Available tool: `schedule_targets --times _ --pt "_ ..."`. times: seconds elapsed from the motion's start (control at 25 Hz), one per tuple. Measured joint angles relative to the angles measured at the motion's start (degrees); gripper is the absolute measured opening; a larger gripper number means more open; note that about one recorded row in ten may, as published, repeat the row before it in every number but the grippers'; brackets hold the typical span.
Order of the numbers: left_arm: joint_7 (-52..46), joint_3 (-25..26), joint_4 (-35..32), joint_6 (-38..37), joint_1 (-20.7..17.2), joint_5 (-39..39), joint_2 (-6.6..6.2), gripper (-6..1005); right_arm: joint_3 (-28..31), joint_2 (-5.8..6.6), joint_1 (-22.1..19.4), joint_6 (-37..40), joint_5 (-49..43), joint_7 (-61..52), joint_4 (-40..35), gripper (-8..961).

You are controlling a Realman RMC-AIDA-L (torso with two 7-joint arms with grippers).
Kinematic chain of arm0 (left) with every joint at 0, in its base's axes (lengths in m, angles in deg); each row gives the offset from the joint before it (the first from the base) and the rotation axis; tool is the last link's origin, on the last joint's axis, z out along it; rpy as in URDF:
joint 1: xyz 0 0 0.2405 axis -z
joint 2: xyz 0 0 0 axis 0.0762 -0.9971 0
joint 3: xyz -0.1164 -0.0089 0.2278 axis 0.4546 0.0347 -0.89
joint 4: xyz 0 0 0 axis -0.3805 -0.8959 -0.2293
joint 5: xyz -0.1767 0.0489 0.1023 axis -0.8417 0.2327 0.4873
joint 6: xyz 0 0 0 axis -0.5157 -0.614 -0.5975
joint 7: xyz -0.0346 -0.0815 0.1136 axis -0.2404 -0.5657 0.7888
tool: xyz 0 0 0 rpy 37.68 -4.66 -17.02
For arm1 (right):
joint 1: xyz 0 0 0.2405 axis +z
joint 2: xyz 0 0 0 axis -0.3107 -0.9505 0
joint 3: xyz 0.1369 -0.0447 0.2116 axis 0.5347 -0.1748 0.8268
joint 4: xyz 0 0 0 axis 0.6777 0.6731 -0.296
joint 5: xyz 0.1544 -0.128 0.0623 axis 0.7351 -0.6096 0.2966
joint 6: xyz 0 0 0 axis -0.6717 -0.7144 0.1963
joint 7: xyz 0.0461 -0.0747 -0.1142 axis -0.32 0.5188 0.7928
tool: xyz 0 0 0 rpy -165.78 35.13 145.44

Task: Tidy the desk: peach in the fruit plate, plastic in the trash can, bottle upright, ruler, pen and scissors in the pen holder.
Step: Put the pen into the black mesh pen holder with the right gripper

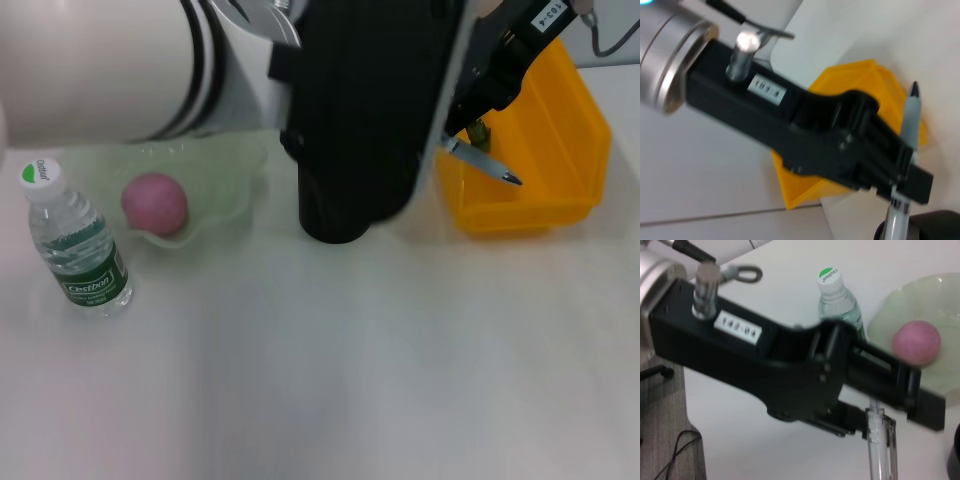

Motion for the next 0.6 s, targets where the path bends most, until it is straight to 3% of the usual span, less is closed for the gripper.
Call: schedule_targets --times 0.32,0.52,0.6 --pt "-8.30 8.65 -0.17 -3.60 1.33 -2.98 0.10 656 3.65 0.81 -3.10 1.75 0.35 -0.08 -3.70 141" --pt "-11.46 21.47 -0.27 -7.97 0.89 -17.40 -0.11 808 6.83 1.71 -5.96 2.82 0.79 0.07 -5.30 141" --pt "-11.90 27.15 -0.11 -9.16 -0.54 -24.92 -0.19 809 7.85 2.12 -7.49 3.24 1.93 0.26 -6.31 141"
